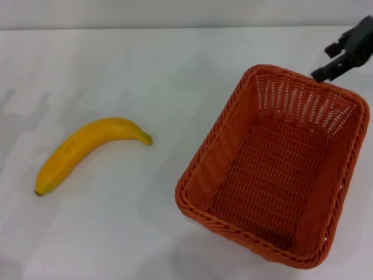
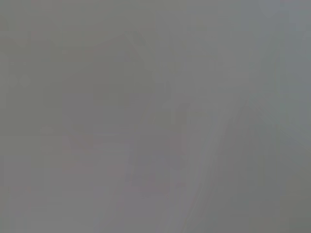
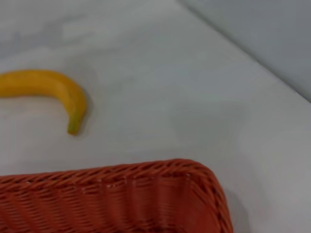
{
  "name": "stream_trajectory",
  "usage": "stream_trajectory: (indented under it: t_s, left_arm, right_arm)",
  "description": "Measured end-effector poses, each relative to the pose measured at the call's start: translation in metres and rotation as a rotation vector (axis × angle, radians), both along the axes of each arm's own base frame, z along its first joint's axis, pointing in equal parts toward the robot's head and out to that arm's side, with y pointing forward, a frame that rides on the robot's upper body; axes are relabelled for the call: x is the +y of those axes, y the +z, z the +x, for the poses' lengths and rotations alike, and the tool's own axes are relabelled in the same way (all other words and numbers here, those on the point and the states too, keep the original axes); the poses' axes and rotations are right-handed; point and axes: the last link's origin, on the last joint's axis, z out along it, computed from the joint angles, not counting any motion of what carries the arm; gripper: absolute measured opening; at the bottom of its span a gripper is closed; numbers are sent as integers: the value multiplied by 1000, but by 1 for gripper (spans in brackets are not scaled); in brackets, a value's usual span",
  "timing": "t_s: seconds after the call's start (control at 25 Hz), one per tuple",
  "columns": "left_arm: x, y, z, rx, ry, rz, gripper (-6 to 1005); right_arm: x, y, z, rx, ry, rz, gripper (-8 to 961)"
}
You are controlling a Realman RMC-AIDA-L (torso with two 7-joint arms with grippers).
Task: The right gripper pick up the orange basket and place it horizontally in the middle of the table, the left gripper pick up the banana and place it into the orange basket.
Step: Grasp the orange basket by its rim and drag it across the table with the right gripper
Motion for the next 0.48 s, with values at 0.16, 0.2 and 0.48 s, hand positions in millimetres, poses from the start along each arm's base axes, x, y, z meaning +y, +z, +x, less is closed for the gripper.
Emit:
stream_trajectory:
  t_s: [0.16, 0.2, 0.48]
  left_arm:
    - [-3, 0, -2, 16, 6, 5, 879]
    - [-3, 0, -3, 18, 8, 6, 879]
    - [-7, 0, -6, 20, 18, 6, 878]
  right_arm:
    - [4, -18, -8, -45, 19, -3, 783]
    - [6, -30, -10, -78, 27, -5, 783]
    - [11, -55, -8, -179, 60, 2, 783]
